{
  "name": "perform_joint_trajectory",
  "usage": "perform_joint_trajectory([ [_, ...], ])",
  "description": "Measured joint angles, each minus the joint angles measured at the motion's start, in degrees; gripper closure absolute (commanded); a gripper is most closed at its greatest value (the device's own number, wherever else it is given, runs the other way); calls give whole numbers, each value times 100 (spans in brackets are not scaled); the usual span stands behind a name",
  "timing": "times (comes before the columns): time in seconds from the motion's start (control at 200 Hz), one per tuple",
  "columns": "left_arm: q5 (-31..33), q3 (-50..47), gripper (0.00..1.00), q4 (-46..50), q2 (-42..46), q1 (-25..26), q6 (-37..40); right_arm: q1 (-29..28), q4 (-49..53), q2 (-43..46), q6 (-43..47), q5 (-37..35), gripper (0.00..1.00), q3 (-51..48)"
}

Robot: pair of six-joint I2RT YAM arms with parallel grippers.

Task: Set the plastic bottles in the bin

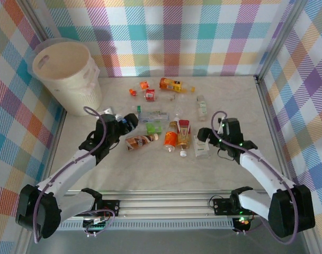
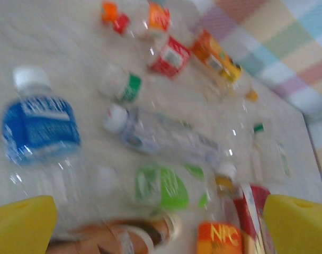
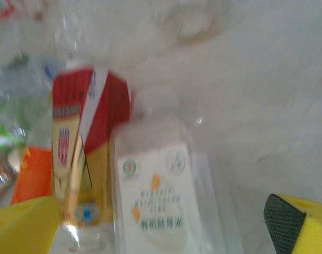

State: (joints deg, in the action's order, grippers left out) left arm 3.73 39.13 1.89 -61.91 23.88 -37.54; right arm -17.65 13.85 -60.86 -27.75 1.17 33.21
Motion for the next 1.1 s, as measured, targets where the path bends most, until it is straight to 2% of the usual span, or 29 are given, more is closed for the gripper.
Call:
perform_joint_trajectory([
  [0.09,-267,-85,0,83,122,166,-273,-376,127,96,24,-273,0,-293],
  [0.315,-483,-142,0,125,243,225,-804,-1034,256,127,240,-713,0,-442],
  [0.485,-632,-142,0,125,286,238,-857,-1631,227,-380,341,-1231,0,-442],
  [0.805,-684,-50,0,358,328,415,-802,-1928,212,-1040,337,-1985,0,-417],
  [1.1,-442,85,0,494,369,844,-614,-1952,15,-1016,481,-2284,22,-417],
])
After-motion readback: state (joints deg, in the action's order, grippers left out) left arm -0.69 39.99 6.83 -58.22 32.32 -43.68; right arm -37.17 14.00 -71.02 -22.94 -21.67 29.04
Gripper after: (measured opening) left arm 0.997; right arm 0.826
